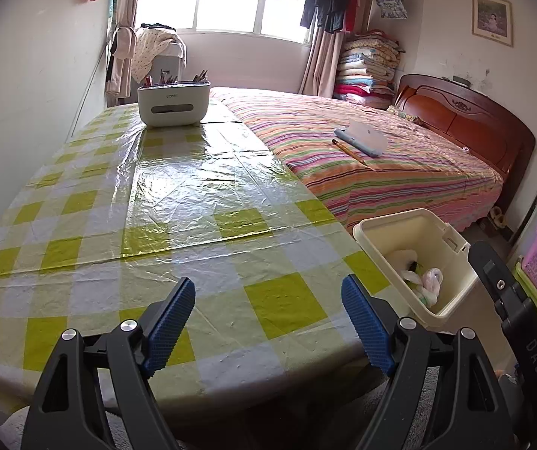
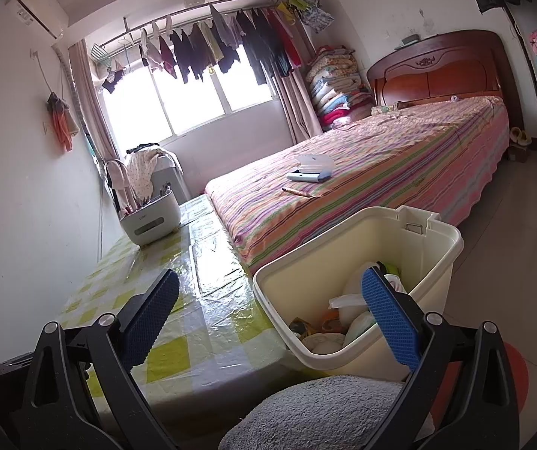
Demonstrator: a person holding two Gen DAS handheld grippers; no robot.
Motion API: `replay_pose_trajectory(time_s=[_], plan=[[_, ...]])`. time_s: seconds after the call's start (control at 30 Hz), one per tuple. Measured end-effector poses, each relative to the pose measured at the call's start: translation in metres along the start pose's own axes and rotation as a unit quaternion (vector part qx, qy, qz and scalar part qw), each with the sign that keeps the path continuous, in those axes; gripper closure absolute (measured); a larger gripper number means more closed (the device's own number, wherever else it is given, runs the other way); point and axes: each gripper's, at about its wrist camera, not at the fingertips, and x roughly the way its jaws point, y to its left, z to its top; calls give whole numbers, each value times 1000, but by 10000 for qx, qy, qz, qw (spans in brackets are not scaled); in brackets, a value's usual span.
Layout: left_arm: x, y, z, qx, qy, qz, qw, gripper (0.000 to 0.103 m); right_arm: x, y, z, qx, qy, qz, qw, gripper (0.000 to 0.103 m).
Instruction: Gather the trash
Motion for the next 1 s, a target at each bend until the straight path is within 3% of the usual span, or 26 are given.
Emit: replay_pose_trajectory(time_s=[1.0], plan=[[2, -1, -3, 93, 70, 6, 9999, 25, 5, -1, -1, 16, 16, 32, 10000, 7]])
